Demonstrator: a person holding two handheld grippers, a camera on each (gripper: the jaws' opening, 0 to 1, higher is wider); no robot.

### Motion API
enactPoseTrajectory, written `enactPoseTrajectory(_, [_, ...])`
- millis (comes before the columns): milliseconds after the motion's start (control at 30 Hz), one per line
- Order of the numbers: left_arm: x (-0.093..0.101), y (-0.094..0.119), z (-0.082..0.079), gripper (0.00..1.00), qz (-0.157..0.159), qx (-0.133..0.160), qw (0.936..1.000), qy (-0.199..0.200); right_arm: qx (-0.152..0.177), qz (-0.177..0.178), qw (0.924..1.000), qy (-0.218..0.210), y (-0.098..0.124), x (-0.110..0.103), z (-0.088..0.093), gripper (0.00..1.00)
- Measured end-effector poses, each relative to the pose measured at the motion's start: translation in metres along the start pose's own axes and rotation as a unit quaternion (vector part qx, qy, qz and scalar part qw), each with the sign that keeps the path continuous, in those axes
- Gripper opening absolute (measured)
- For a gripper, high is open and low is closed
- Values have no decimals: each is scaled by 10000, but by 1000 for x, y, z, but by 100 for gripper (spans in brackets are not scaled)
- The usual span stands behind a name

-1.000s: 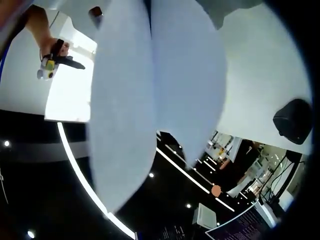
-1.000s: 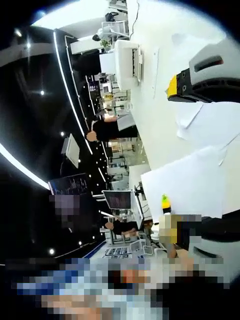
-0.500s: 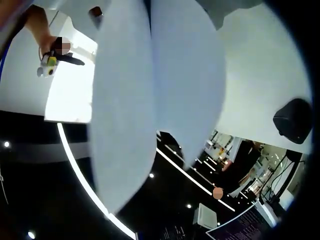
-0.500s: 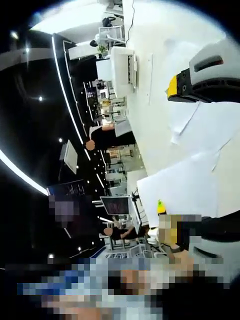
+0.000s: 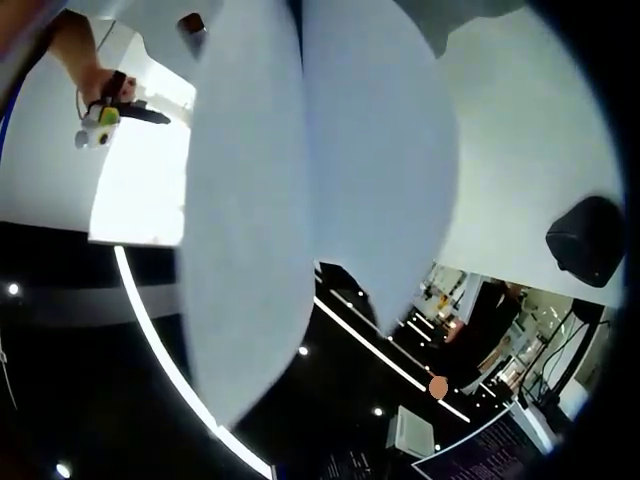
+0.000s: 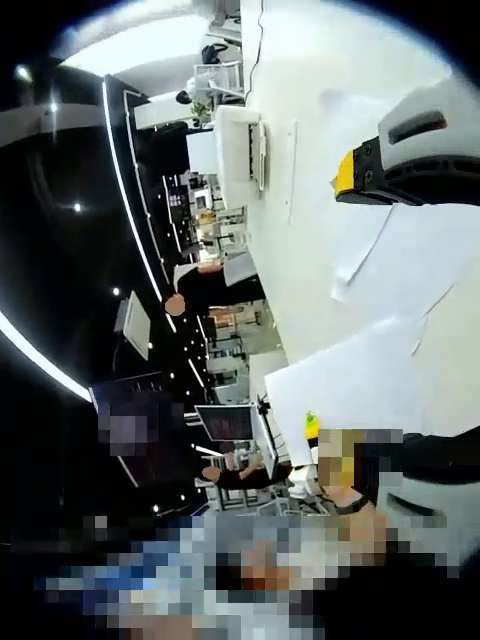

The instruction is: Organize the stack of printing papers by aligning and flattening the scattered papers on the table

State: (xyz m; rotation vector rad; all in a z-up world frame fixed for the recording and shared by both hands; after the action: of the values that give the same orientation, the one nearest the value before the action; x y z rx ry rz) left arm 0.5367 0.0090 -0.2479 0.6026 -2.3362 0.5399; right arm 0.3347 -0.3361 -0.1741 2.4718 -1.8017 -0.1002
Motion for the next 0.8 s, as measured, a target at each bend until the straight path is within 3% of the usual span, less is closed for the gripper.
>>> enactPoseTrajectory(233, [-1,0,0,6,-14,-3,10000,-17,65,-79,9997,-224,1,-1,6,90])
enactPoseTrajectory(800, [-1,0,-1,6,-3,-2,10000,48,-24,-70,9997,-236,3,-2,10,89])
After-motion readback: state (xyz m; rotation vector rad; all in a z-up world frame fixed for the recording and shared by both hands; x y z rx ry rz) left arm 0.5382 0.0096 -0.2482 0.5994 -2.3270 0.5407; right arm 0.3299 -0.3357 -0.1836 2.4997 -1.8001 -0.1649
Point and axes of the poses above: the point that each gripper's makers call its tool centre point, and the gripper's own axes: y roughly backward along the fingers, x roughly to its right, z roughly out of its underside, the point moved 9 cm from there along y, roughly backward along the fingers, and after that the axes turned 9 degrees about y, right-handed, at the moved point
